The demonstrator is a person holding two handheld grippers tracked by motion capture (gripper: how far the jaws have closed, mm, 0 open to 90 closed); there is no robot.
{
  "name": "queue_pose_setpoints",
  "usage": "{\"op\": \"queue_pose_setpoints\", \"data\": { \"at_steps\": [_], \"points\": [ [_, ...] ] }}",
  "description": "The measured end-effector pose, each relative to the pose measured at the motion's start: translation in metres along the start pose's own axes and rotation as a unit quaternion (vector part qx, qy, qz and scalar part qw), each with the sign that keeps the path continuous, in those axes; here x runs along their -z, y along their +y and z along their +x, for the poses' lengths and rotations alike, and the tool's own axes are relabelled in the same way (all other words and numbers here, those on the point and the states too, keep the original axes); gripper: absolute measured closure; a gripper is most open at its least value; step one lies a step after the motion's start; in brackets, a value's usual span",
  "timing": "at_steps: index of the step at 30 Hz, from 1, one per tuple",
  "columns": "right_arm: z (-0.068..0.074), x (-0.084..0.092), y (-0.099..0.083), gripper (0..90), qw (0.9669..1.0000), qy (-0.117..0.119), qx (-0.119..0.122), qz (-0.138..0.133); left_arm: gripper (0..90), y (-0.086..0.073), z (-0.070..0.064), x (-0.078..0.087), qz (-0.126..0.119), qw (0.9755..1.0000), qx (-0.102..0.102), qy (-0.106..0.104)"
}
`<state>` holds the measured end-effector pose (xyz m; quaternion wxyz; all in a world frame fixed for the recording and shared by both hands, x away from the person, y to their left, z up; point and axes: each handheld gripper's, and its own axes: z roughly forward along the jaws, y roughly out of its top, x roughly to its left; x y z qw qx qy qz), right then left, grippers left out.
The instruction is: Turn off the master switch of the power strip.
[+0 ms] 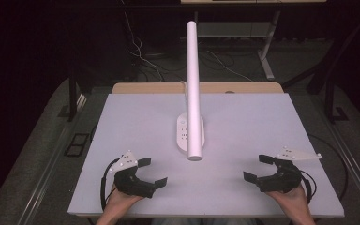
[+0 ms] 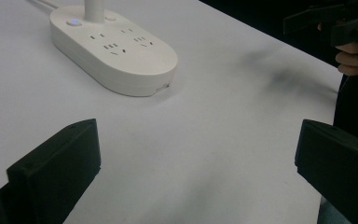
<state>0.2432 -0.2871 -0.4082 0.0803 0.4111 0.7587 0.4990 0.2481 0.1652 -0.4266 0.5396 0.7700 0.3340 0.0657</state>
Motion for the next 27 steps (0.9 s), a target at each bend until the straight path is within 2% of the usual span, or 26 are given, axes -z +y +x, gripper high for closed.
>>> {"op": "queue_pose_setpoints", "data": {
  "at_steps": [19, 27],
  "points": [
    [-0.0004, -0.0001, -0.002, 0.0, 0.9997, 0.008, 0.005, 0.024, 0.0, -0.0001, -0.0003, 0.0005, 0.005, 1.0, 0.0, -0.001],
    [-0.0007, 0.0009, -0.0024, 0.0, 0.9997, 0.008, 0.003, 0.025, 0.0, 0.0006, -0.001, 0.0004, 0.011, 0.9999, -0.002, -0.003]
  ]
}}
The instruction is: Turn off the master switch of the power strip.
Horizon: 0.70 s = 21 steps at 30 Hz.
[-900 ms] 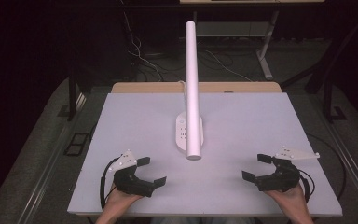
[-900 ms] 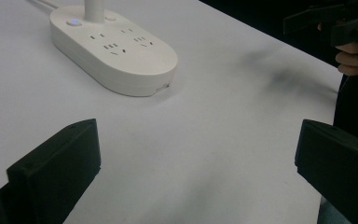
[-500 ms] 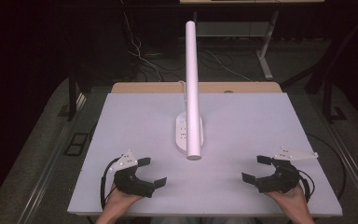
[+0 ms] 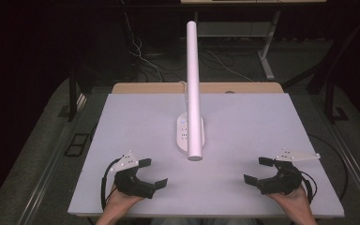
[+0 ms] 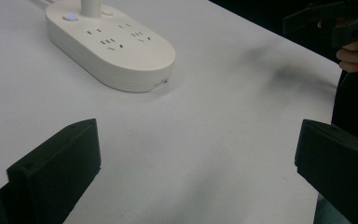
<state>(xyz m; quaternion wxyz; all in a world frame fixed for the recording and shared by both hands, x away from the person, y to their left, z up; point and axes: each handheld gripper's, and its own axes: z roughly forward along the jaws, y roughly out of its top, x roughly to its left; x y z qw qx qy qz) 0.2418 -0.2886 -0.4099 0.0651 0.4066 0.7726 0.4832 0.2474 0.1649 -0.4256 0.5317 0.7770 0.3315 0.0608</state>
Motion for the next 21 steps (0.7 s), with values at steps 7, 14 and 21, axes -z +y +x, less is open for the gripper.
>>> {"op": "queue_pose_setpoints", "data": {
  "at_steps": [7, 14, 21],
  "points": [
    [-0.0003, 0.0003, -0.0005, 0.0, 1.0, 0.001, 0.002, 0.001, 0.0, 0.0013, 0.0, 0.0005, 0.002, 1.0, 0.002, -0.002],
    [-0.0005, 0.0005, -0.001, 0.0, 1.0, 0.003, 0.002, 0.004, 0.0, 0.0034, -0.0003, 0.0005, 0.01, 0.9999, 0.0, -0.004],
    [-0.0007, 0.0005, -0.001, 0.0, 1.0, 0.002, 0.002, 0.005, 0.0, 0.0077, 0.0022, 0.0019, 0.009, 0.9999, 0.005, -0.007]
  ]
}}
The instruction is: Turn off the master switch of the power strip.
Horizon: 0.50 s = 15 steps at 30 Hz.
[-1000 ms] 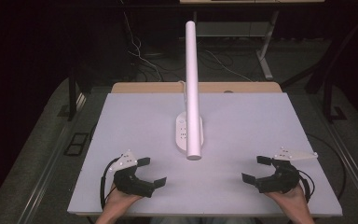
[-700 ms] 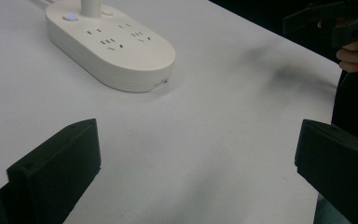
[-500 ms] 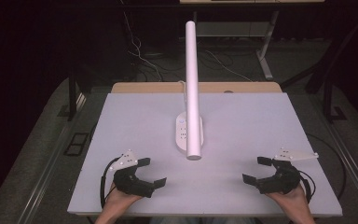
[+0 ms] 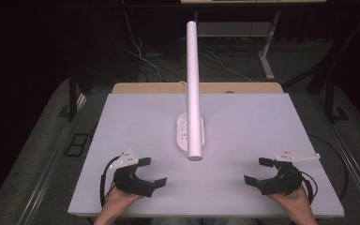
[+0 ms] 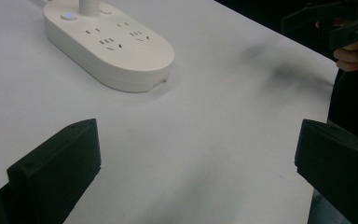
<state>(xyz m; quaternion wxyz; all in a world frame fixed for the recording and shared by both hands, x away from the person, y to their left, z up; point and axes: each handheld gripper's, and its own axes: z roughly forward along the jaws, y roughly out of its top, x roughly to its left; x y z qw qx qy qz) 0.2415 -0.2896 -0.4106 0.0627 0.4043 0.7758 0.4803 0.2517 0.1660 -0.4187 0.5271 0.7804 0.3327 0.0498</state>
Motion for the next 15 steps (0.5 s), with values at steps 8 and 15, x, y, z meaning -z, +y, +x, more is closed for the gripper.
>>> {"op": "queue_pose_setpoints", "data": {
  "at_steps": [8, 15],
  "points": [
    [0.0, 0.001, 0.0, 0.0, 1.0, -0.002, 0.0, 0.0, 0.0, 0.011, 0.002, -0.001, 0.007, 0.9999, -0.001, -0.007],
    [-0.001, 0.001, 0.0, 0.0, 1.0, -0.003, -0.001, 0.0, 0.0, 0.023, 0.004, -0.006, 0.023, 0.9996, -0.01, -0.015]
  ]
}}
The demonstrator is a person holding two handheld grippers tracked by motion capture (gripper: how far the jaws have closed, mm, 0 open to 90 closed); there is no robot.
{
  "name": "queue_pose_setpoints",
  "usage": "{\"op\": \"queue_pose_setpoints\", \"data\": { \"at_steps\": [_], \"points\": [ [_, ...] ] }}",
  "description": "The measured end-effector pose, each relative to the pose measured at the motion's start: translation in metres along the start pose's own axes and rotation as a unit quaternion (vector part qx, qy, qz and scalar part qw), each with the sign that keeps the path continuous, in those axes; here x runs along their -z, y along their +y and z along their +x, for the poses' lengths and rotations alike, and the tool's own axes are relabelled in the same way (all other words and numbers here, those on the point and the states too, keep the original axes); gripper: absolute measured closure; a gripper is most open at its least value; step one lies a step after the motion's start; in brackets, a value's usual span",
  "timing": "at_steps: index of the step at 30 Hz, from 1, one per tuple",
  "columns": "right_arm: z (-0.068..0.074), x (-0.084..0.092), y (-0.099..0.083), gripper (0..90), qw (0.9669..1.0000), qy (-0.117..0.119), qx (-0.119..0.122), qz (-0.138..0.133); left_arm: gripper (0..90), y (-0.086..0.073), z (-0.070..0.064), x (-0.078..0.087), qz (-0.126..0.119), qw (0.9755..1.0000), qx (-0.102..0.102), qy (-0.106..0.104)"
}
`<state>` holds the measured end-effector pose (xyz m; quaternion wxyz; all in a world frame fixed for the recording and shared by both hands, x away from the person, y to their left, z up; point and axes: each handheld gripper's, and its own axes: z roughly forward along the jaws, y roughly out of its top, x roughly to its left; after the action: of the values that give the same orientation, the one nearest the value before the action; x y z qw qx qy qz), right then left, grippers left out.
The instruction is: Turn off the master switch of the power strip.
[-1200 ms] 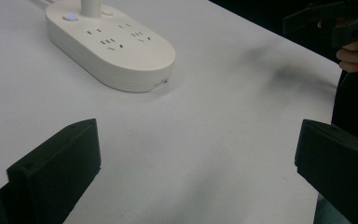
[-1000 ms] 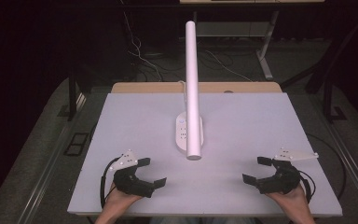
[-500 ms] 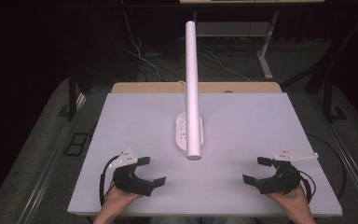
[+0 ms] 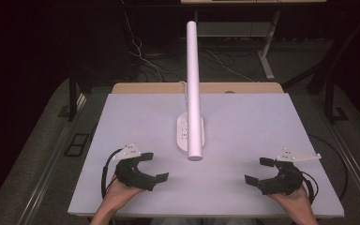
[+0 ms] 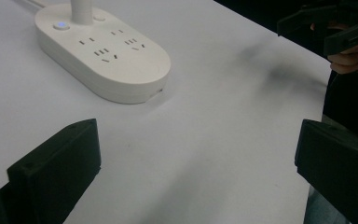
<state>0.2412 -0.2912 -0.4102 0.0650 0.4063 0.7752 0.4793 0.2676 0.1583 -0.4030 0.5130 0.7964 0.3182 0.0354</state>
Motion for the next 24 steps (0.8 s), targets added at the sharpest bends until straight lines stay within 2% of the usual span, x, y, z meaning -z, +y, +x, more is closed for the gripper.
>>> {"op": "queue_pose_setpoints", "data": {
  "at_steps": [15, 24],
  "points": [
    [-0.001, 0.001, 0.0, 0.0, 1.0, -0.001, -0.002, -0.001, 0.0, 0.025, 0.005, -0.007, 0.016, 0.9998, -0.01, -0.008],
    [-0.001, 0.001, -0.001, 0.0, 1.0, -0.003, -0.002, -0.002, 0.0, 0.037, 0.012, -0.011, 0.022, 0.9997, -0.01, -0.003]
  ]
}}
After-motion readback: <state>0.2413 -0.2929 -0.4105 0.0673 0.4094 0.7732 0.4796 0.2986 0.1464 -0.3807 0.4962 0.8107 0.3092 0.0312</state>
